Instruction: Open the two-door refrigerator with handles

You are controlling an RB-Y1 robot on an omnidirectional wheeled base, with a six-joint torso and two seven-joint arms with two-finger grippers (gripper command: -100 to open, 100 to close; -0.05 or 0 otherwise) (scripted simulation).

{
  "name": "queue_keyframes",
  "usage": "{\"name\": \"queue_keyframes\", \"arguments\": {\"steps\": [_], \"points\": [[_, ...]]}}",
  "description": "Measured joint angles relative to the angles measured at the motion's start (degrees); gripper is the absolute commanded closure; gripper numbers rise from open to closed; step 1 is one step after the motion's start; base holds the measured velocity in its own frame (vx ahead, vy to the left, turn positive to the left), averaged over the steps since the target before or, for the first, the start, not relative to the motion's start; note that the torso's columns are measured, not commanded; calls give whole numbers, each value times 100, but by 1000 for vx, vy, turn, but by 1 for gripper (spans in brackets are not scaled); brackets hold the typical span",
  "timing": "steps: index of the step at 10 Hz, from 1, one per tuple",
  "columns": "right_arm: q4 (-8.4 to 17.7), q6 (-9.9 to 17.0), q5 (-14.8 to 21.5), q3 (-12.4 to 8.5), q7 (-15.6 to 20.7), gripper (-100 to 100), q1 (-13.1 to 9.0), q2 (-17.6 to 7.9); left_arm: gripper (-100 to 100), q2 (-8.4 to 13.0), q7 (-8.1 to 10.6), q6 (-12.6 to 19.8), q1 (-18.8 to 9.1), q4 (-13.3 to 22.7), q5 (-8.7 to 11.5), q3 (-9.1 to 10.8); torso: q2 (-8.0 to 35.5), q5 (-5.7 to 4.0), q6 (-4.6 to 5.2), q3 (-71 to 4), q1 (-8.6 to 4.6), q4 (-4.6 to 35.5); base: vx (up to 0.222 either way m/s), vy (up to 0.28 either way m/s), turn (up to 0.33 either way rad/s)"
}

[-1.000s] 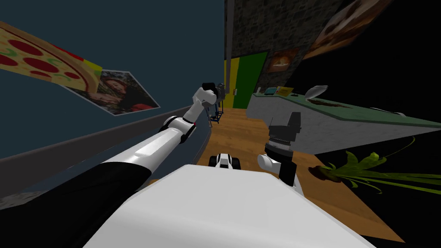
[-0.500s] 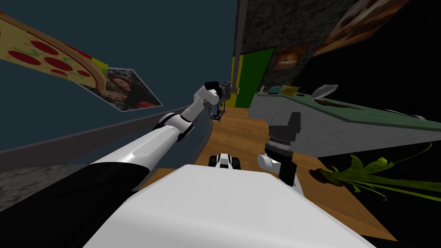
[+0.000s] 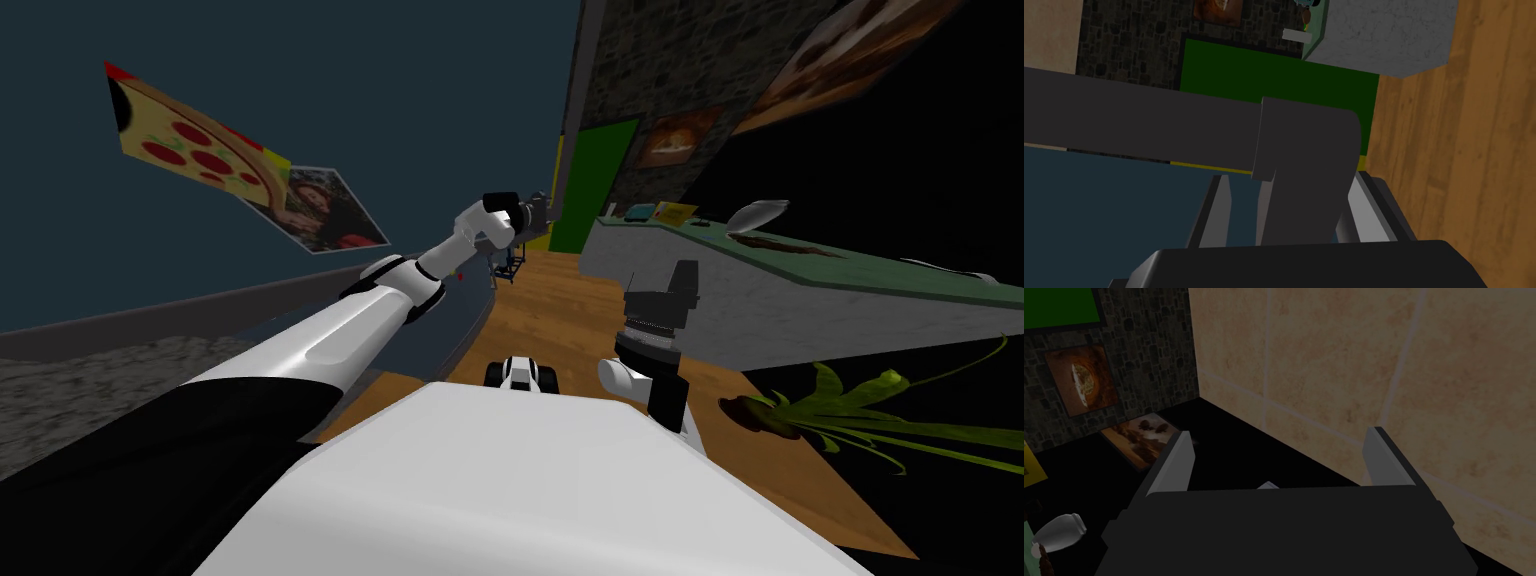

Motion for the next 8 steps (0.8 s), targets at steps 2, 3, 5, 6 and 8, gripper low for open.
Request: {"name": "queue_keyframes", "arguments": {"steps": [2, 3, 5, 6, 8], "points": [[0, 0, 0, 1, 0, 0, 0, 1, 100, 181, 216, -107, -140, -280, 275, -316, 12, -3, -2, 7, 0, -6, -94, -75, 109], [1, 0, 0, 1, 0, 0, -1, 0, 100, 241, 283, -223, -182, -334, 399, -501, -11, -5, 5, -5, 2, -31, -116, -70, 123], [1, 0, 0, 1, 0, 0, -1, 0, 100, 393, 443, -457, -324, -509, 711, -891, -45, -6, 1, -24, -4, -61, -79, -44, 35], [0, 0, 0, 0, 0, 0, -1, 0, 100, 394, 460, -464, -304, -527, 725, -930, -81, -3, 2, -49, 2, -65, -88, 18, 56], [0, 0, 0, 0, 0, 0, -1, -1, 100, 391, 502, -545, -375, -806, 824, -1007, -43, 0, -9, -22, 19, -75, -145, 46, 43]]}}
